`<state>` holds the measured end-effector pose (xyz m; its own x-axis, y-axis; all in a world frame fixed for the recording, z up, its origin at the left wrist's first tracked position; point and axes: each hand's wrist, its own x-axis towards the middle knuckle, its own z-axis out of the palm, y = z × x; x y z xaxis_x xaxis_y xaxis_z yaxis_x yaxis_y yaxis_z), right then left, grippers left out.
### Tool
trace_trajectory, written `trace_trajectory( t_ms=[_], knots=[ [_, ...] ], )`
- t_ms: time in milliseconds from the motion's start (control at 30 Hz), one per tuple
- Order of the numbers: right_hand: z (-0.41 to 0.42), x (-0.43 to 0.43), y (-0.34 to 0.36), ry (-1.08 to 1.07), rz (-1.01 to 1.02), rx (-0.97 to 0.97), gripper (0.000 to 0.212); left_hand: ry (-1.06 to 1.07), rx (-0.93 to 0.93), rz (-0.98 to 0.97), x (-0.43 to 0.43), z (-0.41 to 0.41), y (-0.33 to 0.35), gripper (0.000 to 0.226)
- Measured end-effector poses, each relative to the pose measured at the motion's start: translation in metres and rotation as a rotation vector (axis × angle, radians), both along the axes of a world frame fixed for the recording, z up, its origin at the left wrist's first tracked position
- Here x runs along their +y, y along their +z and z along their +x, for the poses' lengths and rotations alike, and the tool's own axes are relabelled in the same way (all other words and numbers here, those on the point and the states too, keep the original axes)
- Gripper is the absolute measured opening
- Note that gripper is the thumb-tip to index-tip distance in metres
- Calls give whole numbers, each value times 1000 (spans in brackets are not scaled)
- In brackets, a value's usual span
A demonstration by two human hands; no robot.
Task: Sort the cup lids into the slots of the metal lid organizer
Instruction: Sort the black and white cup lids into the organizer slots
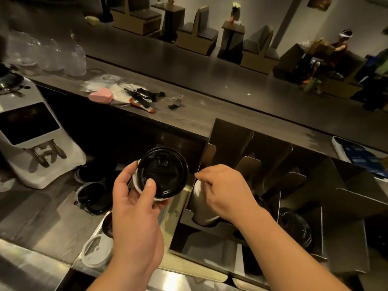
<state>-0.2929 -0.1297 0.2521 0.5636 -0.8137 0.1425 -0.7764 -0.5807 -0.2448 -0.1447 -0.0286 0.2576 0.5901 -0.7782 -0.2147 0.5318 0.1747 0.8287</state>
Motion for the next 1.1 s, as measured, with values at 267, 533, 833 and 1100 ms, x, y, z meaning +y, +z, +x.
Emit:
trace_trajectory(
  t_ms=[267,533,833,1100],
  knots=[
    [-8,13,-17,-100,51,-399,41,-75,-161,-13,0,-9,10,50],
    [-73,52,60,172,139,-639,71,-331,-369,-58,-6,-37,27,49],
    [-141,65,50,53,-84,-448,64,-706,-492,-97,-29,-104,54,29],
    [-215,79,23,-489,-114,-751,59,-405,-489,-152,-28,-126,36,34]
  ],
)
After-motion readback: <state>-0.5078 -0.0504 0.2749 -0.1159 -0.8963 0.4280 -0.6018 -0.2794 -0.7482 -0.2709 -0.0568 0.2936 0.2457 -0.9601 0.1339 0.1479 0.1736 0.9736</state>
